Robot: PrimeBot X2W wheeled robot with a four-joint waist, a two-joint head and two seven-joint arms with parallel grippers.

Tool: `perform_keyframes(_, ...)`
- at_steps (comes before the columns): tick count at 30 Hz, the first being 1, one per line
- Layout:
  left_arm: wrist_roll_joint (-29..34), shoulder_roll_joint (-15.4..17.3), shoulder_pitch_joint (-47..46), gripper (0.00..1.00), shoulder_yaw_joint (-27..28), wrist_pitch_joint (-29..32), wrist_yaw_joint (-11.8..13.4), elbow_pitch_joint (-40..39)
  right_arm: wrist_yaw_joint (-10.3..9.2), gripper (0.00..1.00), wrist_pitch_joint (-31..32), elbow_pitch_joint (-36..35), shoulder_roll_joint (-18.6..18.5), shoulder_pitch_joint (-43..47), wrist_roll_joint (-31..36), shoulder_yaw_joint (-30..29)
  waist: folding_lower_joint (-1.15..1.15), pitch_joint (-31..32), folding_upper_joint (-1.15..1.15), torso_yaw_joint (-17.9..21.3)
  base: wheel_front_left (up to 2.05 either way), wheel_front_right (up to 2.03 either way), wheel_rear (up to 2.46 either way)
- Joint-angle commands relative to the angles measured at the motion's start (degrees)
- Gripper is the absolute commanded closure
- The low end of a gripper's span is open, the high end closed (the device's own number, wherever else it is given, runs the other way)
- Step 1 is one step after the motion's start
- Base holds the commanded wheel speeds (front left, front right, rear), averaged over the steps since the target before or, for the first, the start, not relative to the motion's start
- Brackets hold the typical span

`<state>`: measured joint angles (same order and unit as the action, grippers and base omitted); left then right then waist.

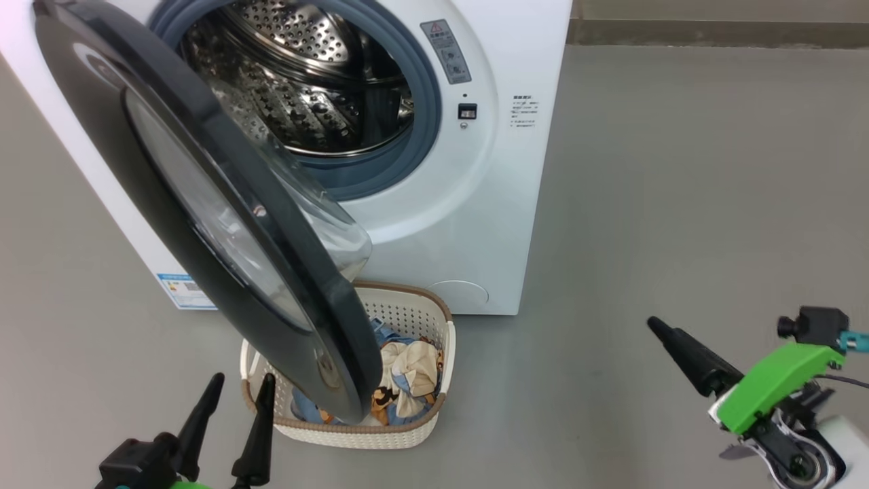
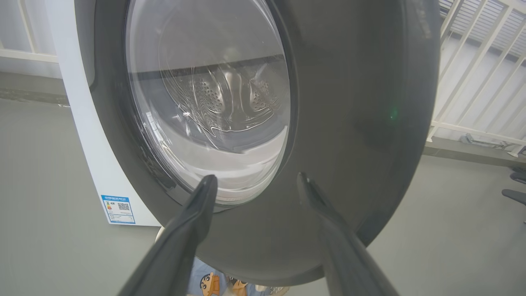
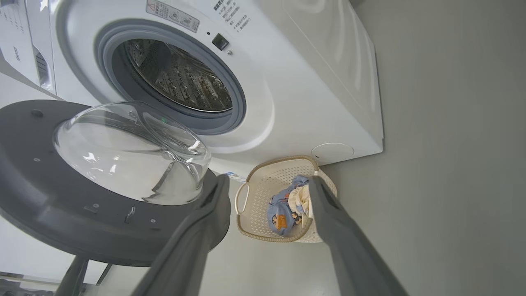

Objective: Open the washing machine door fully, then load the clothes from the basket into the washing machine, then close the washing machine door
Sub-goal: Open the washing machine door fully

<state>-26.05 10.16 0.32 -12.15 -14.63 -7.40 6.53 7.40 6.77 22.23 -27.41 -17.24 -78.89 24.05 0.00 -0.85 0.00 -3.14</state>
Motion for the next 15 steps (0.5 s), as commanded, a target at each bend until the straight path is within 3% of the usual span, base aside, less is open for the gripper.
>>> perform_keyframes(1, 0.13, 1.01, -1.03, 0.0, 2.4, -0.37, -0.09, -1.33, 0.09, 0.0, -2.11, -0.83, -1.81, 0.91, 1.25, 1.42, 0.0, 0.09, 0.0, 0.29, 0.0, 0.0, 0.0)
perform_keyframes(11, 0.12, 0.92, -0.98, 0.0, 3.24, -0.37, -0.09, -1.01, 0.09, 0.0, -18.03, 3.65, -5.11, 1.63, 8.06, 8.96, 0.0, 0.33, 0.0, 0.82, 0.0, 0.0, 0.0)
perform_keyframes(15, 0.11, 0.85, -0.85, 0.0, 3.64, -0.37, -0.09, -0.74, 0.09, 0.0, -21.34, 5.89, -5.5, 1.53, 11.65, 10.25, 0.0, 0.43, 0.0, 0.81, 0.0, 0.0, 0.0)
